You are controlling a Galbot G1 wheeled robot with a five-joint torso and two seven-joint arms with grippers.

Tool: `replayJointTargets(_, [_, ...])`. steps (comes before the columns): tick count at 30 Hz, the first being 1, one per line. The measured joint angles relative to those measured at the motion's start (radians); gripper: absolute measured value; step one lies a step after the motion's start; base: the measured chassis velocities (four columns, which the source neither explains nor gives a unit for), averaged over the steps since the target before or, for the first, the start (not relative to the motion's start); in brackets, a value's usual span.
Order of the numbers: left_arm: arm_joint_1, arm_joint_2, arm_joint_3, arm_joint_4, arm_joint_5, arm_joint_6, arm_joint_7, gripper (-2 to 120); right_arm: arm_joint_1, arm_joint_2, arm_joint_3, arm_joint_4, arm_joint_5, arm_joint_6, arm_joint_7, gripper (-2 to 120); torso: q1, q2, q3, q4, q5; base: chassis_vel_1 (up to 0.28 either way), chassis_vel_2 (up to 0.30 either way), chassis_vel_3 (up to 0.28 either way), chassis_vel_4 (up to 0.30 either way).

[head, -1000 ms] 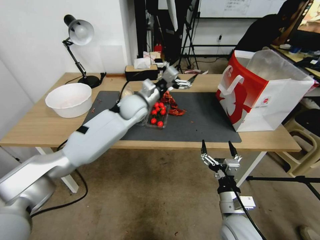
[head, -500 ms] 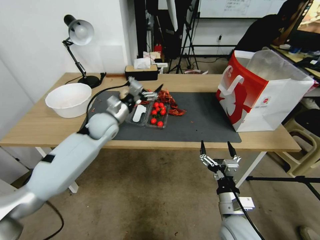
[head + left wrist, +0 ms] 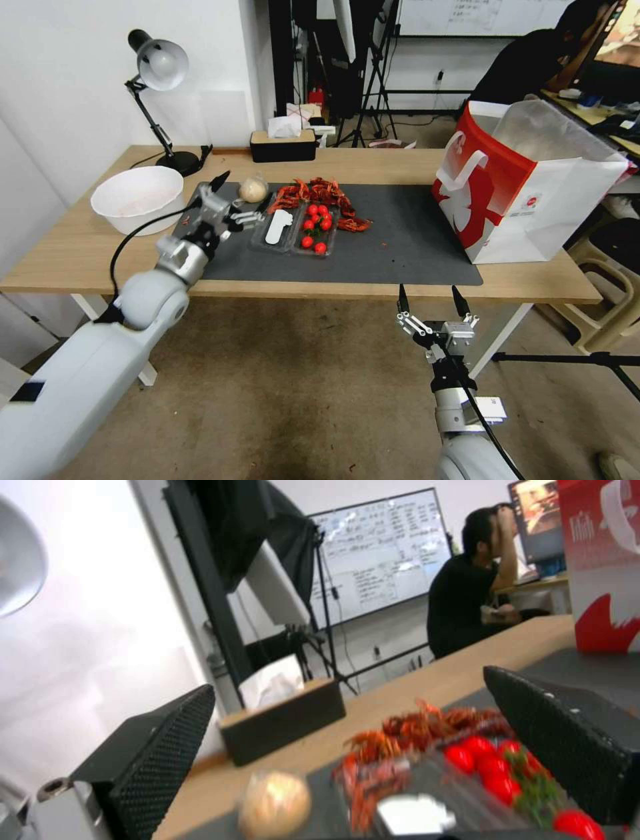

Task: Pick up the trash from the table and place it into the takeout bag.

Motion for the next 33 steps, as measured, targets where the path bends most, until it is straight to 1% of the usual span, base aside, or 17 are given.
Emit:
replayJointTargets(1, [0.025,-0.003,-0.018,-0.007,0.003,-0.004,-0.001,100,-0.001,0.0,0.0,0.0,0.0,0.001,0.0,100,0.0,0.0,0.0,-0.0003,0.0004,0.0,0.0,0.0,0.0])
replayJointTargets(3, [0.098,-0.01,-0.067,-0.027,0.011,-0.012,-0.002,100,-0.004,0.0,0.0,0.0,-0.002,0.002,0.001,100,0.0,0.0,0.0,-0.0001,0.0001,0.0,0.0,0.0,0.0])
replayJointTargets(4, [0.098,-0.01,-0.067,-0.027,0.011,-0.012,-0.002,100,-0.004,0.0,0.0,0.0,-0.002,0.002,0.001,100,0.0,0.0,0.0,-0.0001,0.0001,0.0,0.0,0.0,0.0])
replayJointTargets(6, [0.151,-0.016,-0.114,-0.044,0.013,-0.019,-0.006,100,-0.007,0.001,0.0,0.0,-0.002,0.004,0.001,100,0.0,0.0,0.0,-0.0002,0.0003,0.0,0.0,0.0,0.0])
replayJointTargets(7, [0.164,-0.017,-0.124,-0.048,0.014,-0.02,-0.009,100,-0.007,0.001,-0.001,0.0,-0.002,0.004,0.001,100,0.0,0.0,0.0,-0.0002,0.0002,0.0,0.0,0.0,0.0])
replayJointTargets(8, [0.198,-0.022,-0.151,-0.06,0.017,-0.021,-0.024,100,-0.008,0.002,-0.001,-0.001,-0.002,0.006,0.002,100,0.0,0.0,0.0,-0.0003,0.0003,0.0,0.0,0.0,0.0])
replayJointTargets(10, [0.215,-0.026,-0.165,-0.065,0.02,-0.021,-0.033,100,-0.009,0.003,-0.001,-0.001,-0.002,0.007,0.002,100,0.0,0.0,0.0,-0.0003,0.0003,0.0,0.0,0.0,0.0])
replayJointTargets(11, [0.25,-0.036,-0.193,-0.072,0.023,-0.021,-0.045,100,-0.01,0.003,-0.001,-0.003,-0.002,0.009,0.002,100,0.0,0.0,0.0,-0.0002,0.0003,0.0,0.0,0.0,0.0])
replayJointTargets(13, [0.269,-0.042,-0.207,-0.076,0.024,-0.022,-0.05,100,-0.01,0.003,-0.001,-0.003,-0.002,0.011,0.002,100,0.0,0.0,0.0,-0.0002,0.0004,0.0,0.0,0.0,0.0])
replayJointTargets(15, [0.328,-0.07,-0.252,-0.085,0.029,-0.04,-0.061,100,-0.012,0.004,0.0,-0.004,-0.003,0.015,0.005,100,0.0,0.0,0.0,-0.0003,0.0003,0.0,0.0,0.0,0.0])
replayJointTargets(19, [0.362,-0.093,-0.274,-0.088,0.039,-0.05,-0.068,100,-0.015,0.005,0.001,-0.004,-0.003,0.017,0.008,100,0.0,0.0,0.0,-0.0001,0.0002,0.0,0.0,0.0,0.0])
replayJointTargets(22, [0.416,-0.127,-0.295,-0.094,0.058,-0.066,-0.085,100,-0.02,0.006,0.004,-0.005,-0.003,0.019,0.014,100,0.0,0.0,0.0,-0.0003,0.0002,0.0,0.0,0.0,0.0])
replayJointTargets(26, [0.443,-0.145,-0.306,-0.096,0.07,-0.072,-0.098,100,-0.021,0.006,0.007,-0.006,-0.003,0.019,0.017,100,0.0,0.0,0.0,-0.0003,0.0004,0.0,0.0,0.0,0.0])
replayJointTargets(30, [0.505,-0.184,-0.335,-0.105,0.08,-0.075,-0.12,100,-0.021,0.008,0.008,-0.011,-0.002,0.02,0.021,100,0.0,0.0,0.0,-0.0002,0.0004,0.0,0.0,0.0,0.0])
replayJointTargets(33, [0.538,-0.197,-0.343,-0.105,0.084,-0.083,-0.131,100,-0.02,0.009,0.008,-0.015,-0.001,0.02,0.022,100,0.0,0.0,0.0,-0.0001,0.0003,0.0,0.0,0.0,0.0])
